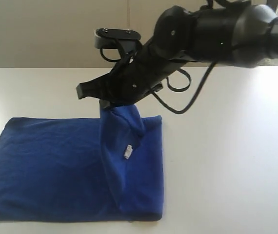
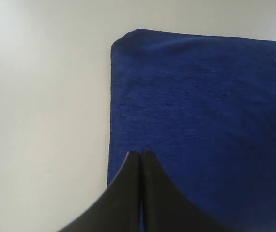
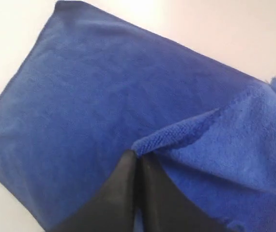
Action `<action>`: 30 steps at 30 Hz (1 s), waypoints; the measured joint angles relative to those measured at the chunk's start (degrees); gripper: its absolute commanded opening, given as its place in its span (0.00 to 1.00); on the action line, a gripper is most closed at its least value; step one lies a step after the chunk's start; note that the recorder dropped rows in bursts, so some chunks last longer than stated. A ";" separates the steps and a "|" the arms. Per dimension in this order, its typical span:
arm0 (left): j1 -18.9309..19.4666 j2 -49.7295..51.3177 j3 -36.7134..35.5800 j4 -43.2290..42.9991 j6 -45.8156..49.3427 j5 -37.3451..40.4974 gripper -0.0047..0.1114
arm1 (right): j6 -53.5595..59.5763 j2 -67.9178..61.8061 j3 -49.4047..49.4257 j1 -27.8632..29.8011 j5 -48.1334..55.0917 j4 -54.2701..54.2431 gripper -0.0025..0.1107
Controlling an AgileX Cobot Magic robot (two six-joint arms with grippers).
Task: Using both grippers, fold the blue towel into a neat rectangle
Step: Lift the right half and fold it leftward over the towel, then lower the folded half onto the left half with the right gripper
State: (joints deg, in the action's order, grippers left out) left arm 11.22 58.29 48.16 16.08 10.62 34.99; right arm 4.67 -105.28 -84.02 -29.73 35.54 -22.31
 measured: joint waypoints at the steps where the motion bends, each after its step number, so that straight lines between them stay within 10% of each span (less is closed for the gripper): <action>1: 0.00 0.00 0.00 0.00 0.00 0.00 0.04 | -0.25 -1.59 -2.06 -0.85 -0.13 0.00 0.02; 18: 0.00 0.00 0.00 -0.02 0.00 0.00 0.04 | -4.14 -24.36 -32.99 -10.42 3.68 -0.23 0.02; 30: 0.00 0.00 0.00 -0.35 0.00 0.00 0.04 | -4.67 -34.21 -37.72 -13.00 1.38 -7.75 0.02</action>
State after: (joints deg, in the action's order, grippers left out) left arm 11.22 58.29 48.16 15.73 10.62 34.99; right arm 0.00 -139.49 -121.74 -42.73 36.92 -30.06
